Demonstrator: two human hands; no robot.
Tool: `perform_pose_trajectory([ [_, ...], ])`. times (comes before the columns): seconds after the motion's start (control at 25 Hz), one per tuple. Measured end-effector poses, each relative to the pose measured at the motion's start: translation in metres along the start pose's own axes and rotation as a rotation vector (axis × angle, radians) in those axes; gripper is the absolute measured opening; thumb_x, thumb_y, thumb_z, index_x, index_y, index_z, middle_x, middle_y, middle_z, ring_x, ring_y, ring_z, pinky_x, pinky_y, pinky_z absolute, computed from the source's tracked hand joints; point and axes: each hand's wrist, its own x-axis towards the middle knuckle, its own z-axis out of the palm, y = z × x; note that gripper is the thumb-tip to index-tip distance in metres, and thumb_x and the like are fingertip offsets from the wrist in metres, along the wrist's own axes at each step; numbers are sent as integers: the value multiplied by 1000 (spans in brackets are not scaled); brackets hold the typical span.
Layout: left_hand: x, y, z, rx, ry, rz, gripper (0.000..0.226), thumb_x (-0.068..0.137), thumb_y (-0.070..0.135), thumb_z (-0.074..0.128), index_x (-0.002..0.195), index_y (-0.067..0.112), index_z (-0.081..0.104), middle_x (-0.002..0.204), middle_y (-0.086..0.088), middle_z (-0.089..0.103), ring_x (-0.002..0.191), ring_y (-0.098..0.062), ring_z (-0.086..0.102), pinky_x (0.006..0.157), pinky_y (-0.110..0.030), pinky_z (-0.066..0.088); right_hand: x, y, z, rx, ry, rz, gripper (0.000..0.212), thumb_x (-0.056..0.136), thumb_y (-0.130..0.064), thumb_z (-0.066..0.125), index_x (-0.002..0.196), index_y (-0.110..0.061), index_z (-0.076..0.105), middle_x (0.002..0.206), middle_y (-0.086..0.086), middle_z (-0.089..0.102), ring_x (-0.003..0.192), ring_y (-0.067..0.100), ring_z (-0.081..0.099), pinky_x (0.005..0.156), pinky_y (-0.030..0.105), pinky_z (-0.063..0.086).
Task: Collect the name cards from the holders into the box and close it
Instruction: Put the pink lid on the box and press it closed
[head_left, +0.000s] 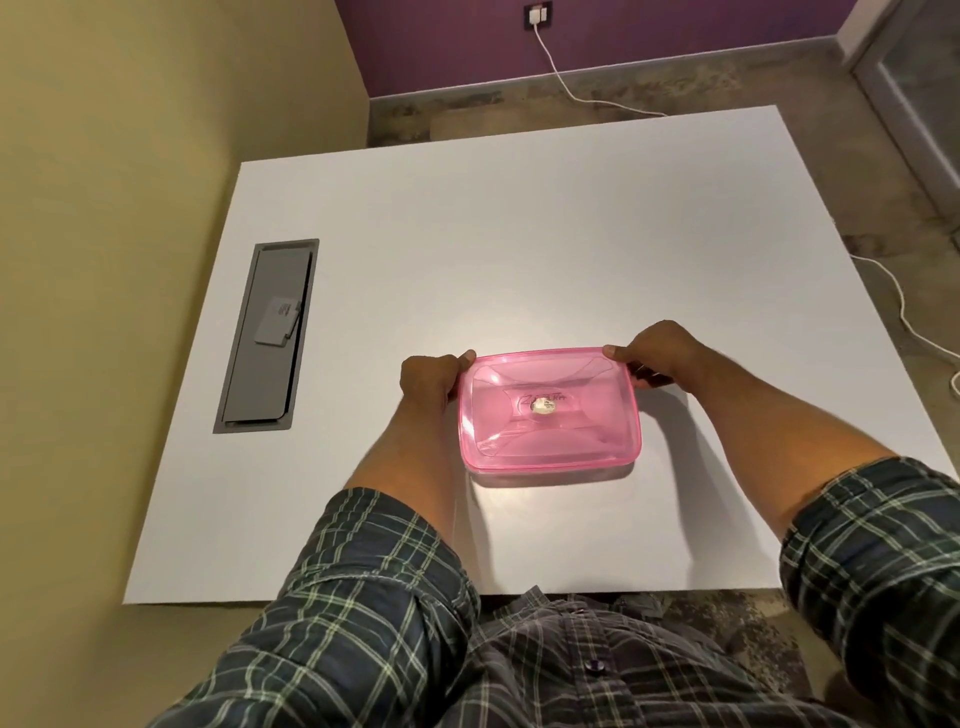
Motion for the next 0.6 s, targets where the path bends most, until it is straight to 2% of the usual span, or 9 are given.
perform_pose_trajectory([
  [0.08,-7,5,0,38,7,33,52,65,44,88,49,9,52,58,-10,63,61,-25,60,81,-40,60,2,1,-1,3,13,-35,43,78,-34,85,76,4,65,74,22,63,66,30,59,77,48,58],
  [0.12,-14,8,0,100,17,71,54,70,47,84,49,10,51,55,-7,61,62,-25,60,74,-36,58,2,1,-1,14,23,-52,44,78,-34,84,77,6,66,74,22,63,66,30,59,79,49,58],
  [0.2,-32,8,0,237,65,211,52,83,50,72,54,12,52,58,-3,58,68,-26,59,64,-29,43,3,3,-1,26,36,-67,46,79,-34,84,80,9,67,75,22,63,66,30,59,79,49,58],
  [0.28,-56,-5,6,256,131,322,42,93,48,59,71,12,58,76,-5,64,81,-29,62,68,-29,40,4,3,-1,13,29,-64,48,80,-34,83,85,11,67,79,23,66,68,30,61,79,47,58],
  [0.4,-85,-40,19,415,259,390,46,101,50,36,97,11,58,101,-12,66,95,-35,63,77,-38,49,3,-1,-4,-42,4,-55,44,83,-32,81,90,10,68,85,22,70,71,31,65,78,44,58],
  [0.6,-94,-57,19,529,285,355,51,104,50,25,105,9,56,101,-17,69,95,-40,65,74,-39,45,2,-18,-10,-151,-55,-103,23,85,-18,79,95,0,69,80,18,68,58,27,65,55,29,56],
])
